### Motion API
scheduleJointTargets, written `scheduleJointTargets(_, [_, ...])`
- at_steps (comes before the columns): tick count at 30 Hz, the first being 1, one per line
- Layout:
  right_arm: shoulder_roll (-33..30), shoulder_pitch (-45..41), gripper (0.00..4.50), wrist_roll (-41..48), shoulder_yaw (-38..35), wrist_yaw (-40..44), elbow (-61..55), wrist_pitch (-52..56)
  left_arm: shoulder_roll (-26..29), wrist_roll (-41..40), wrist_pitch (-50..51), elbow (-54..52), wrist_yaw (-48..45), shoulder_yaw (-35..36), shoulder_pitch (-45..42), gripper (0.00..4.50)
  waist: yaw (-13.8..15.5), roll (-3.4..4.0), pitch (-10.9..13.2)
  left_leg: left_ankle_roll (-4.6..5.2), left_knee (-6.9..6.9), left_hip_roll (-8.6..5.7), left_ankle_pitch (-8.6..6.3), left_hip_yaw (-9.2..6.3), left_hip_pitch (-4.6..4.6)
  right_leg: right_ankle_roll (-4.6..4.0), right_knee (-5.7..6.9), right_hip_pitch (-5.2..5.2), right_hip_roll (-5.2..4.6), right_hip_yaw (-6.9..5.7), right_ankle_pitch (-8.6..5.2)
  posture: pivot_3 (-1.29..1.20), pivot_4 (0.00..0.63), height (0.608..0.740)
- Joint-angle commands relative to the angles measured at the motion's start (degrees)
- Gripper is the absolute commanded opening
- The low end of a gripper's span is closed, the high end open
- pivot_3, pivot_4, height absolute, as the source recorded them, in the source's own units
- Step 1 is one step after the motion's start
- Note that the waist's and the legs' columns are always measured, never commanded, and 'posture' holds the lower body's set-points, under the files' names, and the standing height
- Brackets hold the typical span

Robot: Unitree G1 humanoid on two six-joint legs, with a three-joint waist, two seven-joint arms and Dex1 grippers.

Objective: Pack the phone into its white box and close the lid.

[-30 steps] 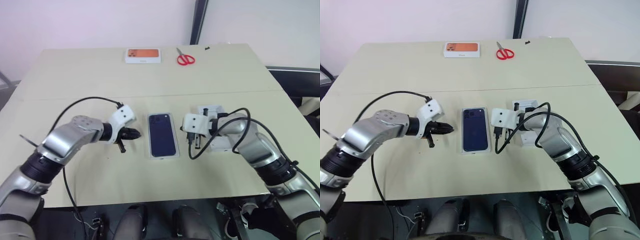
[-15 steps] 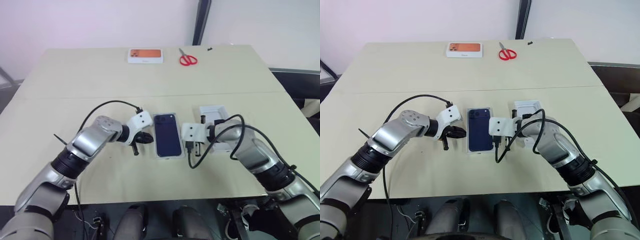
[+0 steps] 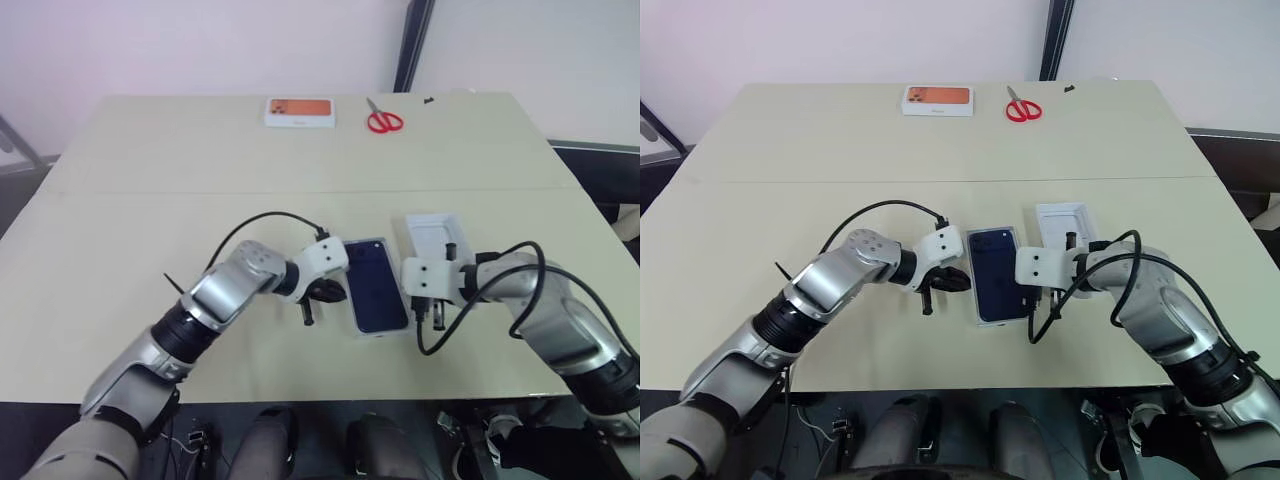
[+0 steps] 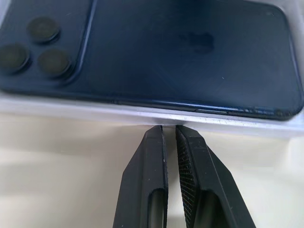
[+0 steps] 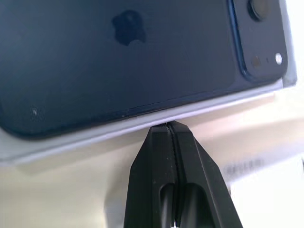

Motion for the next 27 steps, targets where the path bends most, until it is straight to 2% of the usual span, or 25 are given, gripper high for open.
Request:
scheduleJointTargets(1, [0.3,0.5,0.0,2.2,-1.2,0.4,-4.9,0.1,-3.4,0.1,-2.1,-0.8,-1.6,-1.7,-1.6,0.47,0.0,0.0,0.0,0.0,0.0,0.0,0.0,0.0,0.0,0.0,0.0,0.0,0.0,0.0,0.0,0.0,0.15,0.74])
scheduleJointTargets(22, [-0.8,2.6,0.0,0.8,0.0,0.8,-3.2,-1.5,-1.3,2.3,-2.4,1.6,-1.6,2.7,-0.8,0.47,-0.1,0.0,0.0,-0.01,0.0,0.01,0.01,0.0,0.01,0.0,0.01,0.0,0.01,0.0,0.0,0.0,0.15,0.74])
scheduleJointTargets(27, [-1.8,1.3,0.0,2.7,-3.4,1.1,-2.6,-0.3,1.0,1.5,-1.9,-0.4,-3.1,3.3,0.2,0.47,-0.1,0.0,0.0,-0.01,0.0,0.01,0.01,0.0,0.01,0.0,0.03,-0.02,0.01,0.0,0.0,0.0,0.15,0.74])
